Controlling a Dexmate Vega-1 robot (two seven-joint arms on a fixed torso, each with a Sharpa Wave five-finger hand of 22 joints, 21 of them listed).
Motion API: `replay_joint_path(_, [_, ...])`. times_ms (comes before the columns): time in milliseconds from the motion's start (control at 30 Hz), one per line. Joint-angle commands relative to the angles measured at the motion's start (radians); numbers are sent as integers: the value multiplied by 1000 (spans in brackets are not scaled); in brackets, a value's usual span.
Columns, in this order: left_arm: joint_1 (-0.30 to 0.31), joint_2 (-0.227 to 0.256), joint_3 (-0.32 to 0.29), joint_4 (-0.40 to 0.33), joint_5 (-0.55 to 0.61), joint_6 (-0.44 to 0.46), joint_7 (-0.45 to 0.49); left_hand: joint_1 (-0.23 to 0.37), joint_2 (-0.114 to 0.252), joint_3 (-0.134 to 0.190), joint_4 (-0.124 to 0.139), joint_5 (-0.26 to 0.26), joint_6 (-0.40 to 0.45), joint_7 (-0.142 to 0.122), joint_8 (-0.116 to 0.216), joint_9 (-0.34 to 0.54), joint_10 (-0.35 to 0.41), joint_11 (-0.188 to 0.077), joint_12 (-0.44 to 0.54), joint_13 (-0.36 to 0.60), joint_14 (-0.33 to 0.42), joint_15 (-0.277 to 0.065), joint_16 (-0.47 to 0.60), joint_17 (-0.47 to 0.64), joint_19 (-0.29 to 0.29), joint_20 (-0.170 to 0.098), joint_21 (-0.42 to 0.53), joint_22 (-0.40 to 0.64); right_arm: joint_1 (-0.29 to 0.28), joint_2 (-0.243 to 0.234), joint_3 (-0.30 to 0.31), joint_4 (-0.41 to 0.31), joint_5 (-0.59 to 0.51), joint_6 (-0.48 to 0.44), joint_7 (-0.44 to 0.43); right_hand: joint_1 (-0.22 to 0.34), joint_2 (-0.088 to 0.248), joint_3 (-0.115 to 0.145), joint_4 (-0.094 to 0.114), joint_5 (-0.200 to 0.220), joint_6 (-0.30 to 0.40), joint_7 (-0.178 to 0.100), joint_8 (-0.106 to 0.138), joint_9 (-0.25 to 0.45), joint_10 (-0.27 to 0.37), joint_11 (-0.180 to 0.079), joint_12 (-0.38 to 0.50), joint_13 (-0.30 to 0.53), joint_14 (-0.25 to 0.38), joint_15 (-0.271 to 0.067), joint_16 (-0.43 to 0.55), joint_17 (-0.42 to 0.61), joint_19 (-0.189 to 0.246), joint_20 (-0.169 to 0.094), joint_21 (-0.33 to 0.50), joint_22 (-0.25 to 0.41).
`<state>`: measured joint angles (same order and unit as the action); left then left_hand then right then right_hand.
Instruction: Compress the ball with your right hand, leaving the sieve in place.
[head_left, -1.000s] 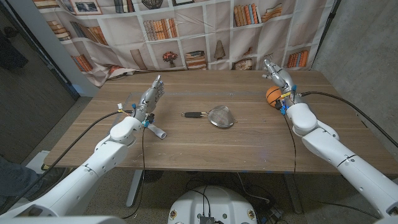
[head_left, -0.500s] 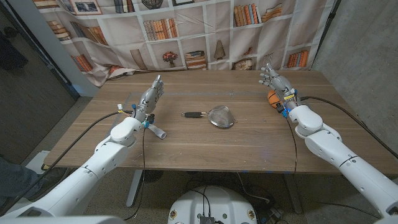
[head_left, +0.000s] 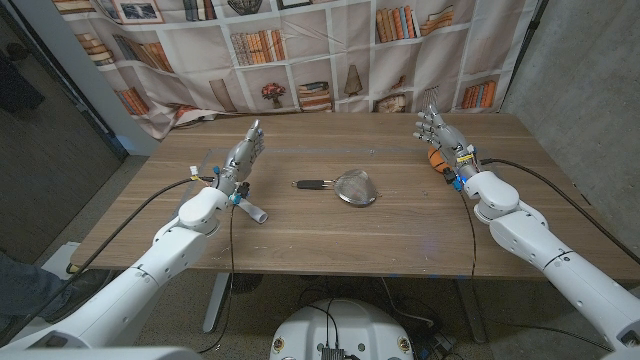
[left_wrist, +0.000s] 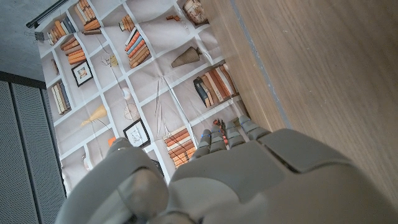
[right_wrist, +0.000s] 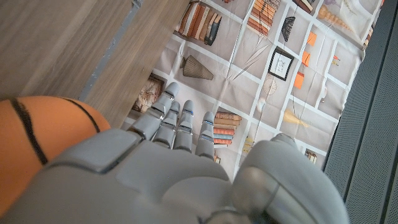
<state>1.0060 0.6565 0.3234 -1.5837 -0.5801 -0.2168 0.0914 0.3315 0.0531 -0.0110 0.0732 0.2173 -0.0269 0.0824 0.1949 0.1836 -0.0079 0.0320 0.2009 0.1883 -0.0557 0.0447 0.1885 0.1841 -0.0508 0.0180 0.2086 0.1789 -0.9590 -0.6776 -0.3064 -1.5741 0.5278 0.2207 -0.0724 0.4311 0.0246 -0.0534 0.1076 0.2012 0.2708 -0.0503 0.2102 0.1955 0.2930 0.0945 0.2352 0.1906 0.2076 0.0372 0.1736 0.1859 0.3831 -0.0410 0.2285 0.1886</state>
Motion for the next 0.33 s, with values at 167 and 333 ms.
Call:
replay_joint_path(167, [-4, -3, 1, 5, 0, 3, 1, 7, 3, -3, 1, -2, -4, 3, 0, 4, -4, 3, 1, 2, -6, 1, -3, 1, -10, -3, 0, 4, 25, 4, -15, 25, 18, -5, 21, 5, 14, 7, 0, -5, 5, 2, -5, 0, 8, -7, 0, 2, 8, 7, 8, 3, -4, -8, -3, 2])
replay_joint_path(333, [-8, -5, 1, 12, 0, 1, -1, 7, 3, -4, 1, -2, -4, 2, 0, 4, -2, 4, 2, 2, -6, 1, -3, 1, -10, -3, -1, 4, 40, 7, -22, 34, 16, -9, 25, 6, 16, 8, -1, -6, 10, -1, -3, 0, 11, -9, 1, 2, 11, 8, 9, 2, -3, -7, -2, 2])
